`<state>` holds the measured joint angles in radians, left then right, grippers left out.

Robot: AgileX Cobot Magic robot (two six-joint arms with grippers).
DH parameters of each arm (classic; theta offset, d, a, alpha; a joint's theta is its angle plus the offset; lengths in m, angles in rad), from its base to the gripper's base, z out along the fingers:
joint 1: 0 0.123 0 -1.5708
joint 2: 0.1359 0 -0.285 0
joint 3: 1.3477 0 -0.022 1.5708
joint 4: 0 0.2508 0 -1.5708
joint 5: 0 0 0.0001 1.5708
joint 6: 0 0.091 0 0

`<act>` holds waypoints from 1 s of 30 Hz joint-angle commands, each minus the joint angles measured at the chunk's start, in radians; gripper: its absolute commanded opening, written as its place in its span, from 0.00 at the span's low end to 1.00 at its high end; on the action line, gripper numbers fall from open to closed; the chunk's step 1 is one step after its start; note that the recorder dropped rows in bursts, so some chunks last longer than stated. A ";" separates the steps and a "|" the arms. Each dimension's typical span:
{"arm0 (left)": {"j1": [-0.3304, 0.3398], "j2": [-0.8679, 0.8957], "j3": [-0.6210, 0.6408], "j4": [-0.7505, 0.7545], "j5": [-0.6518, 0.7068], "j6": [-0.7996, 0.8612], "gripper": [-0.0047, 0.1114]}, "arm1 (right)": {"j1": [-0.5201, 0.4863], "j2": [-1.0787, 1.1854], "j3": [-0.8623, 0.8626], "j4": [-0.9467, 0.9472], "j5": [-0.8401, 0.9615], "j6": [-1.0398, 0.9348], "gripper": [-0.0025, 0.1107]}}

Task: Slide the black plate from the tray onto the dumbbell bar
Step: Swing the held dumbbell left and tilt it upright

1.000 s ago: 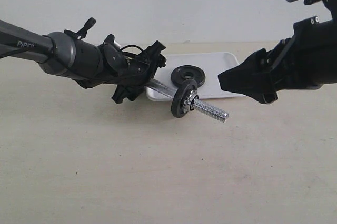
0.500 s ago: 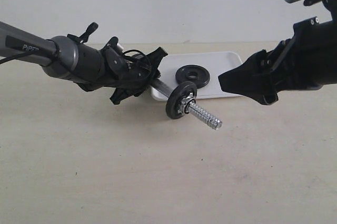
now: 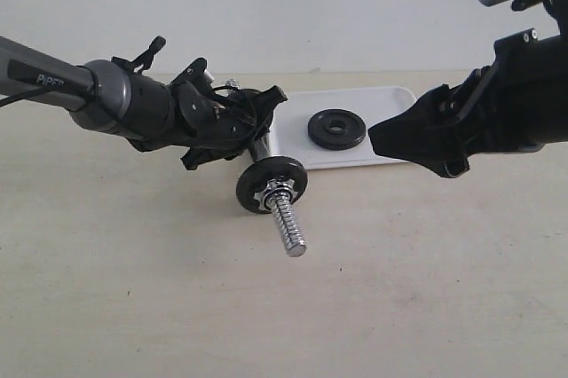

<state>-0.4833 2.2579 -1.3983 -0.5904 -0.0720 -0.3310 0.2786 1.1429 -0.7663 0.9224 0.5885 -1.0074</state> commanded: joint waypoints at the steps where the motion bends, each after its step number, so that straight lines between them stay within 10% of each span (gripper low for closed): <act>1: 0.012 -0.019 -0.004 0.034 0.072 0.175 0.08 | 0.001 -0.001 0.002 -0.013 0.002 -0.001 0.75; 30: 0.149 -0.052 -0.004 0.034 0.540 0.937 0.08 | 0.001 -0.001 0.002 -0.015 0.002 0.004 0.75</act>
<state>-0.3381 2.1881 -1.4131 -0.5789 0.3713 0.5482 0.2786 1.1429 -0.7663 0.9161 0.5885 -1.0074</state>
